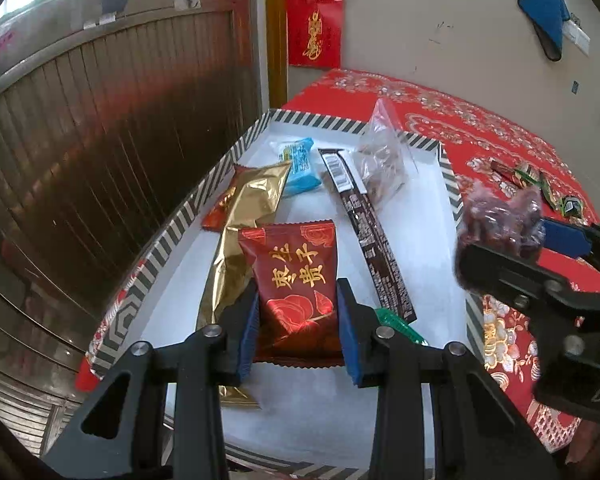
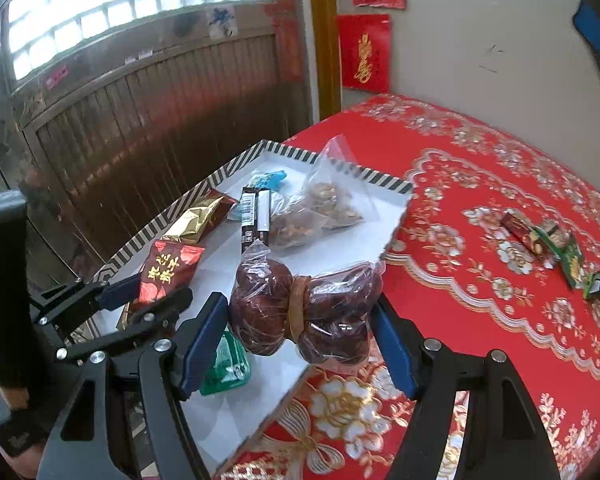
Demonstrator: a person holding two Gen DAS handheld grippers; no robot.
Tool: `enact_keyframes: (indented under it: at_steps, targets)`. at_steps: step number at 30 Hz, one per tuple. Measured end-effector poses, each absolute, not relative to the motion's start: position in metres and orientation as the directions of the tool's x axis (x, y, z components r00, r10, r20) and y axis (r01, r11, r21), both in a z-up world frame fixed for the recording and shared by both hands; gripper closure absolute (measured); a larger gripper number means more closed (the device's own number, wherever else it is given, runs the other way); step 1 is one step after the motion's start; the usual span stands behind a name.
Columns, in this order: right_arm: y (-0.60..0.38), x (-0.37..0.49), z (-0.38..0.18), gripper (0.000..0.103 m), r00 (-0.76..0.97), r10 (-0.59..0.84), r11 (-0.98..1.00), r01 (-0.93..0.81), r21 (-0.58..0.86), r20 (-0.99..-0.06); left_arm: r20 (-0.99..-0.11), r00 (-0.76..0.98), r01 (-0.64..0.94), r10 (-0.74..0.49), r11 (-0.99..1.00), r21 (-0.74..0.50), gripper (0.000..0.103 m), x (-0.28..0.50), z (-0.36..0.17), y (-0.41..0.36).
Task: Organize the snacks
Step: 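Carry the red candy packet and dates bag over the white box, then lower the dates bag into the box and open the right gripper while the left gripper holds the red packet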
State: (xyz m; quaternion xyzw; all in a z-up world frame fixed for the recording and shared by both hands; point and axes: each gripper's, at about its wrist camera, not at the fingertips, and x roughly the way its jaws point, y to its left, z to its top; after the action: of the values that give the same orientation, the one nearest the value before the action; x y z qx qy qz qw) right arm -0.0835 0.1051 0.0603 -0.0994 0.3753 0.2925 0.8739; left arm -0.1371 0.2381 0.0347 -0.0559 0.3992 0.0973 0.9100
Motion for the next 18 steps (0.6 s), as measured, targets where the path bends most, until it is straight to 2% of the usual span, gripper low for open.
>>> enact_keyframes:
  at_steps: [18]
  targets:
    - [0.134,-0.067,0.038,0.031,0.494,0.408,0.794,-0.607,0.032,-0.768,-0.766,0.629,-0.219,0.129,0.976,-0.015,0.065,-0.127,0.017,0.241]
